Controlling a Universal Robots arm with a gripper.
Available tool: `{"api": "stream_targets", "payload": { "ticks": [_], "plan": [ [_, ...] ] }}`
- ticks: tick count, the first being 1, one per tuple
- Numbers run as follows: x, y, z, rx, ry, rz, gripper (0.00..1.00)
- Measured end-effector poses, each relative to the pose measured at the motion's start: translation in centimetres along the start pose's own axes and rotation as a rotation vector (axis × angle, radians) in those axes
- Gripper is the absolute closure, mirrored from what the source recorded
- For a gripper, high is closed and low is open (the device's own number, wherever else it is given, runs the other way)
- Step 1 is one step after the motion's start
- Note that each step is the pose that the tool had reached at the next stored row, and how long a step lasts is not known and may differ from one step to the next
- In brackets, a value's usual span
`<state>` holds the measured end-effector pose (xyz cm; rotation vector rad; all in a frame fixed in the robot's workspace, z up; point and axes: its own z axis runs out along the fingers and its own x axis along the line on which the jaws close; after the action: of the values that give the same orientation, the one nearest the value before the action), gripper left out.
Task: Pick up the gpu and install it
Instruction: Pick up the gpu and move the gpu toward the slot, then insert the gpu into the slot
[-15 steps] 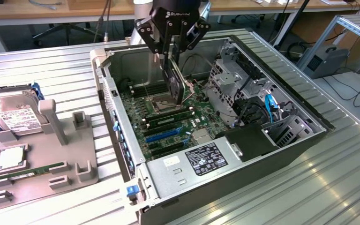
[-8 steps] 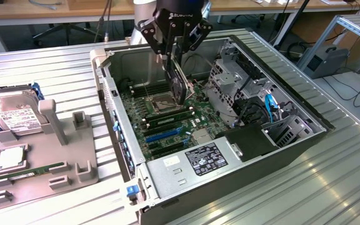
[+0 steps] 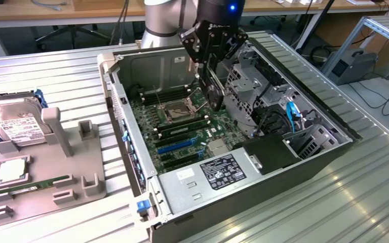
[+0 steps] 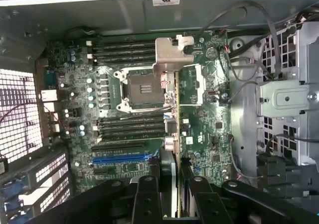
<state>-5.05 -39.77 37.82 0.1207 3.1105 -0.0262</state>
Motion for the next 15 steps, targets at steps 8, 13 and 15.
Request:
{"api": "stream_targets", "payload": {
  "ticks": [8,13,15],
  "plan": [
    [-1.16,0.57,1.29,0.0068,-0.0006,0.000,0.73],
    [-1.16,0.57,1.29,0.0066,-0.0006,-0.008,0.73],
    [-1.16,0.57,1.28,0.0064,-0.0009,-0.019,0.73]
  ]
}}
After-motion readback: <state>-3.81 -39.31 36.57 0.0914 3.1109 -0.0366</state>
